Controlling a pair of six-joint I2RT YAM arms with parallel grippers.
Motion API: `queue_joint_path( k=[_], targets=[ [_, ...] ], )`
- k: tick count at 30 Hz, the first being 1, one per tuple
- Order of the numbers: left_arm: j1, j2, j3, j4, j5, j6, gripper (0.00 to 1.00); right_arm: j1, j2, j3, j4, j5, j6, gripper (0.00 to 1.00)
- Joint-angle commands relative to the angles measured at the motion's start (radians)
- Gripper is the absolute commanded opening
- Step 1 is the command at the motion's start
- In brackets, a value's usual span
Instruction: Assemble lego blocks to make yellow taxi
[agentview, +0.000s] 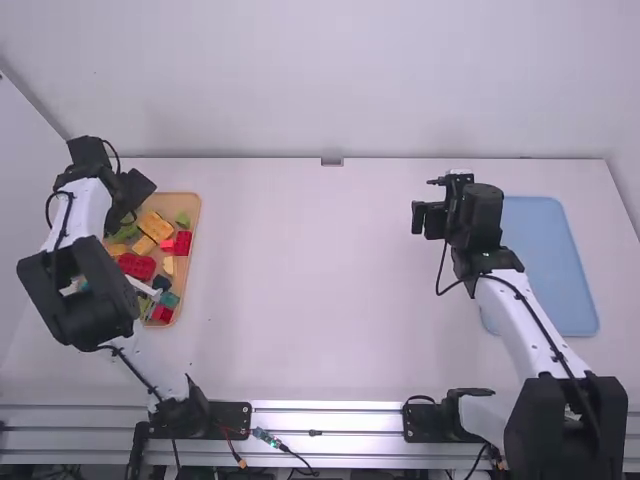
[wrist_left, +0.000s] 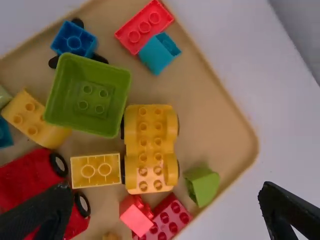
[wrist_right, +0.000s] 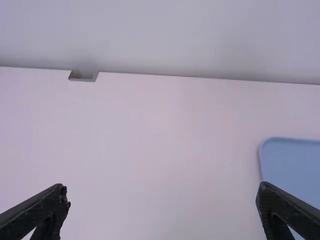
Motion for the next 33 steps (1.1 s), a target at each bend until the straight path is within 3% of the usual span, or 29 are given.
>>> queue_joint_path(
  k=[1,20,33],
  targets=[
    [-0.002,0.039,0.021,-0.003,0.056,0.035,0.99,0.004,0.003,0.032,0.003,0.001,0.000,0.99],
    [-0.041,0.090,0.017,-0.045,0.014,0.041,0.99,0.004,0.003,0.032,-0.006,0.001,0.003,0.99],
    [-0.041,0.090,-0.132,0.090,0.052,0.015,0.99,0.003,0.003,0.032,-0.024,0.002,0.003,0.99]
  ],
)
